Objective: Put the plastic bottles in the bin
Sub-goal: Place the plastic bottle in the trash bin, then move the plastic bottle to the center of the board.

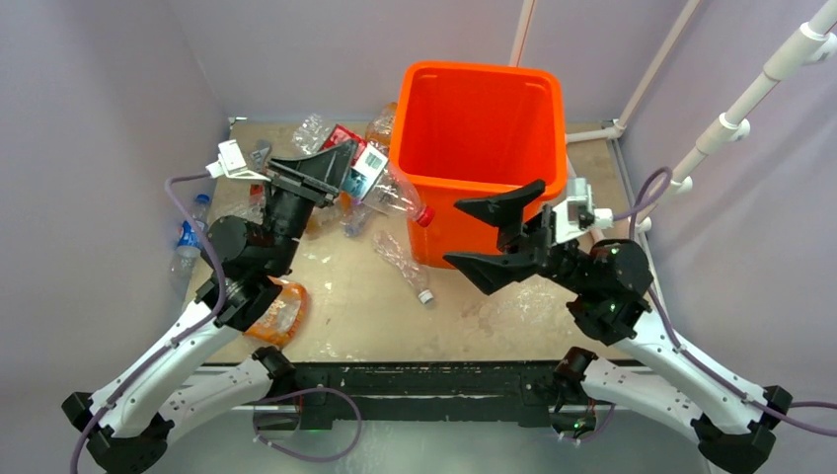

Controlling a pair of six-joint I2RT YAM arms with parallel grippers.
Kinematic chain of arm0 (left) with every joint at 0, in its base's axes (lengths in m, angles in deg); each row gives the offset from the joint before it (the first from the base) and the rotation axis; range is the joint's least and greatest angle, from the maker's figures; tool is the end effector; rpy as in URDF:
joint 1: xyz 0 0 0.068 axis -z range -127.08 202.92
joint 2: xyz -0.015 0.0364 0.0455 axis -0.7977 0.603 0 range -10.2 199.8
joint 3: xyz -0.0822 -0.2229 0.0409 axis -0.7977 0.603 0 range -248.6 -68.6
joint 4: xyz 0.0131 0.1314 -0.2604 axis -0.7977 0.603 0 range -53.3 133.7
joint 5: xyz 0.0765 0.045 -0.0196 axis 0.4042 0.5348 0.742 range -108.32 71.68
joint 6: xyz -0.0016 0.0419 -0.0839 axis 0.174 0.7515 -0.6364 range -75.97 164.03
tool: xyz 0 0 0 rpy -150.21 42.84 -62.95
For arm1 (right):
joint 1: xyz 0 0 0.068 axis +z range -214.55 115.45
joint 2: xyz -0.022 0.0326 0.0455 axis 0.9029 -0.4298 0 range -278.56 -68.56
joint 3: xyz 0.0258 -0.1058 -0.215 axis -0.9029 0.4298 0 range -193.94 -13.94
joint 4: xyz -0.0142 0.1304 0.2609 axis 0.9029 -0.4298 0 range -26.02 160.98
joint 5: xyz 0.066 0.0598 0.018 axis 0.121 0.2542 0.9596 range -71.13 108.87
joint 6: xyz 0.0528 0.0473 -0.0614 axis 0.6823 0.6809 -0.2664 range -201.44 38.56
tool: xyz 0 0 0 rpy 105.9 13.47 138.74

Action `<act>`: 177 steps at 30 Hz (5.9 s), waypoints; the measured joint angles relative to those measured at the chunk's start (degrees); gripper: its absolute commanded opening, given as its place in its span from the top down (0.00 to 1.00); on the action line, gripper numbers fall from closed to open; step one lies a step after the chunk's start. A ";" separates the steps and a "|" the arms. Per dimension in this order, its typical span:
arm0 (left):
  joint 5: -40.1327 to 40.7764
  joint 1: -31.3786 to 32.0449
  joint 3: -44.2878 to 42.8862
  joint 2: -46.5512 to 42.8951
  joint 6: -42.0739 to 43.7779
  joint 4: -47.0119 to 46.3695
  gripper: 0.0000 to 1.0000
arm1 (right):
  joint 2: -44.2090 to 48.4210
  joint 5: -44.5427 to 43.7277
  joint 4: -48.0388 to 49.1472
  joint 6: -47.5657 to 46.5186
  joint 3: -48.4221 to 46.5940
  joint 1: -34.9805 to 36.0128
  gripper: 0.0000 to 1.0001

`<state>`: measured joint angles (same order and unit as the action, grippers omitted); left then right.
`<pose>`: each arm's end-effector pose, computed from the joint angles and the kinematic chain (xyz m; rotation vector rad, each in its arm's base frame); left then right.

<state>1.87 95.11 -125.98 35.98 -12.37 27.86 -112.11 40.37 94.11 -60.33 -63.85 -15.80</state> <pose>0.2156 -0.1561 0.4454 -0.4916 1.2560 -1.2647 0.1444 0.2118 0.4382 -0.6261 1.0077 1.2829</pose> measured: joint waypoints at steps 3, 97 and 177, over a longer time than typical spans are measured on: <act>-0.07 0.00 2.08 0.92 -1.09 -11.50 1.00 | 0.44 -1.33 8.83 2.49 2.34 0.00 0.05; 16.61 0.96 6.03 -0.98 18.03 29.77 0.01 | -38.71 -51.58 -58.66 -16.92 -47.80 -5.07 1.00; -11.37 -38.01 9.18 42.80 5.84 10.10 0.32 | 22.16 -13.38 -19.12 -8.02 5.27 -11.96 0.01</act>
<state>-9.50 57.10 -116.80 78.77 -6.54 37.96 -89.95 26.99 74.99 -68.36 -58.58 -27.75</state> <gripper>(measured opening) 0.684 0.987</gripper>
